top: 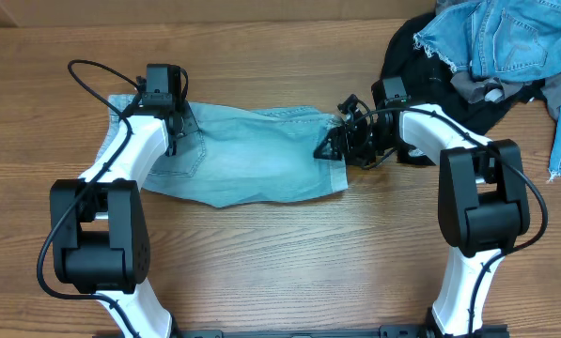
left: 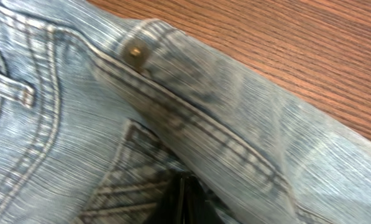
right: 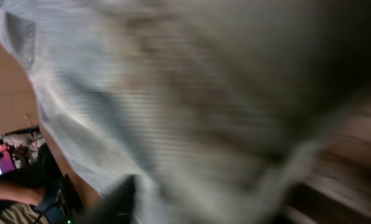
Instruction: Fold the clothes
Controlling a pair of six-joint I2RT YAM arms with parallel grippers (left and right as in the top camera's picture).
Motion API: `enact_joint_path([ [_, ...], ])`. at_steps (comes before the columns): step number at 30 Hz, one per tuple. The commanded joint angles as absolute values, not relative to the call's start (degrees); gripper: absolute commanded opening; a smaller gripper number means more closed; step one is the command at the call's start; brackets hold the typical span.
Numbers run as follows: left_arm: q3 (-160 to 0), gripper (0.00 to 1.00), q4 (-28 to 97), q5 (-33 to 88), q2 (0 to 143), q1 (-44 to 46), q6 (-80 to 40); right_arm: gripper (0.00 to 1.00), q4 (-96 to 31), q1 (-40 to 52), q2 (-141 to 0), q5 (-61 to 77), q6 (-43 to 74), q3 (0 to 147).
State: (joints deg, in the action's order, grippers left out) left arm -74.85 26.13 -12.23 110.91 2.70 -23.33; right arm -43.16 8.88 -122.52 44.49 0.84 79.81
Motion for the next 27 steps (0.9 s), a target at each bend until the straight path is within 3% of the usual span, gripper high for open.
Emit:
enact_joint_path([
  [1,-76.64,0.04,26.55,-11.99,110.34,3.05,-22.0,0.04,-46.19,6.22,-123.55,43.88,3.29,84.23],
  [6,-82.94,0.04,32.23,-12.01,100.51,3.05,-21.8,0.04,-64.86,3.49,-123.44,26.68,3.31,101.73],
  [8,-86.28,0.04,35.81,-12.08,93.34,3.05,-21.41,0.04,-76.2,3.14,-123.44,10.79,7.86,114.15],
  [12,-87.18,0.08,39.2,-12.21,82.08,3.03,-17.96,0.04,-87.26,5.28,-123.44,-4.56,13.37,132.07],
  [19,-87.18,0.06,49.36,-8.01,74.06,3.03,-17.76,0.04,-85.38,22.33,-126.02,-13.65,23.59,133.67],
  [27,-87.15,0.04,55.46,-2.92,72.31,3.03,-18.22,0.04,-79.31,37.6,-133.93,-14.33,36.51,133.53],
])
